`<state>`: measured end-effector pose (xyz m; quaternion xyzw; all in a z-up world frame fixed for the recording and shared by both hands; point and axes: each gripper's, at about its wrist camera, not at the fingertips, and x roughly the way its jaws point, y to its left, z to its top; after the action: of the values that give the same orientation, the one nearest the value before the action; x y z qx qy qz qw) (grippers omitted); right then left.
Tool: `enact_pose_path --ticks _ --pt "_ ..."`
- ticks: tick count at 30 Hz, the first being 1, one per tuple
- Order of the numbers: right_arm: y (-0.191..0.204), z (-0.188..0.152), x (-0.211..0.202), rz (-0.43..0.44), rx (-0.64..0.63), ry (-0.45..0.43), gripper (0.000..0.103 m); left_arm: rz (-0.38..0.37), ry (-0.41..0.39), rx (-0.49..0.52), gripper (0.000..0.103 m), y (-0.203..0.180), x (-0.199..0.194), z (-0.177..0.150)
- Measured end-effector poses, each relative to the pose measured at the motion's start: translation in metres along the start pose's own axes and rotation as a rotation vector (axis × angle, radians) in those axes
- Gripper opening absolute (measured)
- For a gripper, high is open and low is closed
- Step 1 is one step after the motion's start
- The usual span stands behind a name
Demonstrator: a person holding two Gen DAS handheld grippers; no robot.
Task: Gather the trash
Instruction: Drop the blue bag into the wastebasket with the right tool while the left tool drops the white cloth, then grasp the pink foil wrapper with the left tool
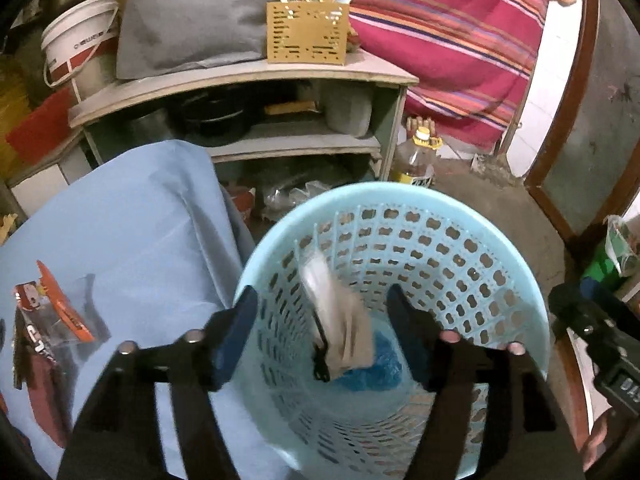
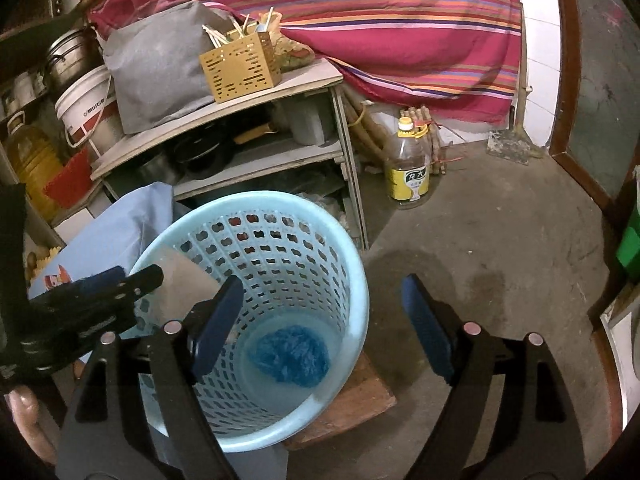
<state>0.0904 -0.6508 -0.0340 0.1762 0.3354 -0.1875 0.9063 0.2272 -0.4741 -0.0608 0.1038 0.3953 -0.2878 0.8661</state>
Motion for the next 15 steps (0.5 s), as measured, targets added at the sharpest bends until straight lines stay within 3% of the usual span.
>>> enact_pose_path --ticks 5,9,15 --pt "0.01 0.0 0.002 -0.011 -0.022 0.005 0.081 0.008 -0.019 -0.027 0.075 0.017 -0.019 -0.003" --pt "0.024 0.002 -0.002 -0.004 -0.044 -0.016 0.087 0.036 -0.06 -0.05 0.08 0.038 -0.045 -0.008" --pt "0.065 -0.006 -0.011 0.028 -0.091 -0.039 0.099 0.145 -0.162 -0.072 0.088 0.088 -0.105 -0.032"
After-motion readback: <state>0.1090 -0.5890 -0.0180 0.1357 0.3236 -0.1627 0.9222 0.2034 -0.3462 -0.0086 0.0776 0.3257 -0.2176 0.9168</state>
